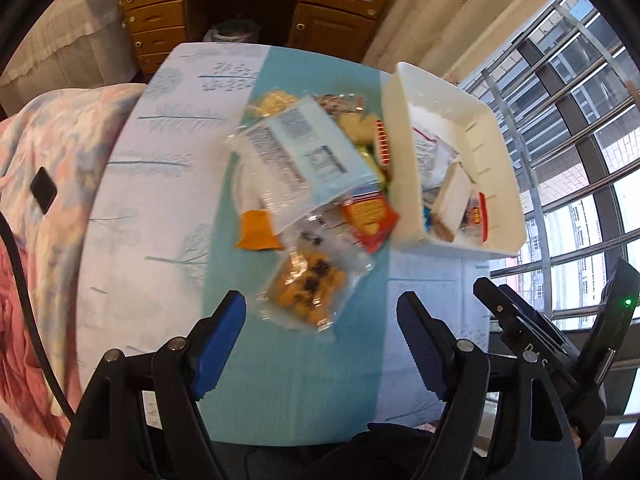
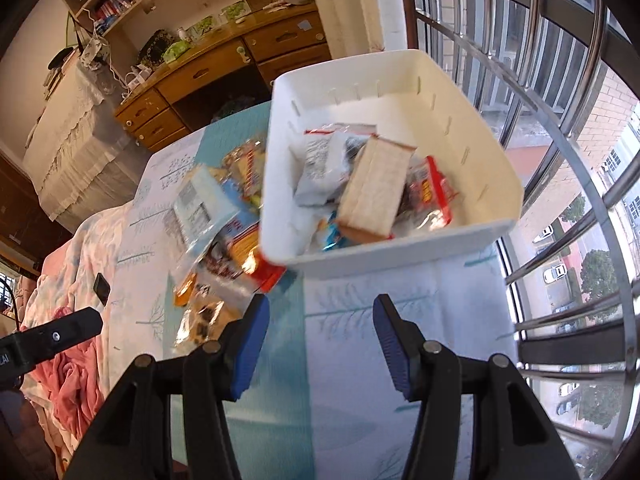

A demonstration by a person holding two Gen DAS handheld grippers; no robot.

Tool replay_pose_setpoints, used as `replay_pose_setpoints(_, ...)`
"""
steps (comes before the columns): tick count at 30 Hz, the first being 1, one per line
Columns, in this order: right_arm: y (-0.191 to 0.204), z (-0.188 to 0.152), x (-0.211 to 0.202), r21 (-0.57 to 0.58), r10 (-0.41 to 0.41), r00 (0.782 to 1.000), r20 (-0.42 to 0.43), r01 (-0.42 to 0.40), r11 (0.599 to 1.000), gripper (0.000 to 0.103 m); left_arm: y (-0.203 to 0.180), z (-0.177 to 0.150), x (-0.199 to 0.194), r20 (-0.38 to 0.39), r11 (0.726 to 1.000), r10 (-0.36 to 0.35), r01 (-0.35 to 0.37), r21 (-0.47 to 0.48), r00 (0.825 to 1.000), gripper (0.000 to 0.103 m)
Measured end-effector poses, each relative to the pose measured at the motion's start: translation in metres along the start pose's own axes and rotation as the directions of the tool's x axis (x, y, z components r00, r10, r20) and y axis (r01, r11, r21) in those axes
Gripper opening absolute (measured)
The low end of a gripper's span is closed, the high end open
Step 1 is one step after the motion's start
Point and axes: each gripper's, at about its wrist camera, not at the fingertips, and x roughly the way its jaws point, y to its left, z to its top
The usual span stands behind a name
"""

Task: Organize snacks
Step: 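Open both tools over the tray and withdraw toward the remaining snacks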

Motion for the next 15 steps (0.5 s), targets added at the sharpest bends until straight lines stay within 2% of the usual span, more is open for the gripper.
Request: replay_pose_setpoints(15,0.062,-0.054,0.005,0.143,-0.053,0.998,0.019,0.05,0.988,0.055,0.075,-0.004,-0.014,-0.066,0.994,-0.026,0.033,0.104,0.997,0.077)
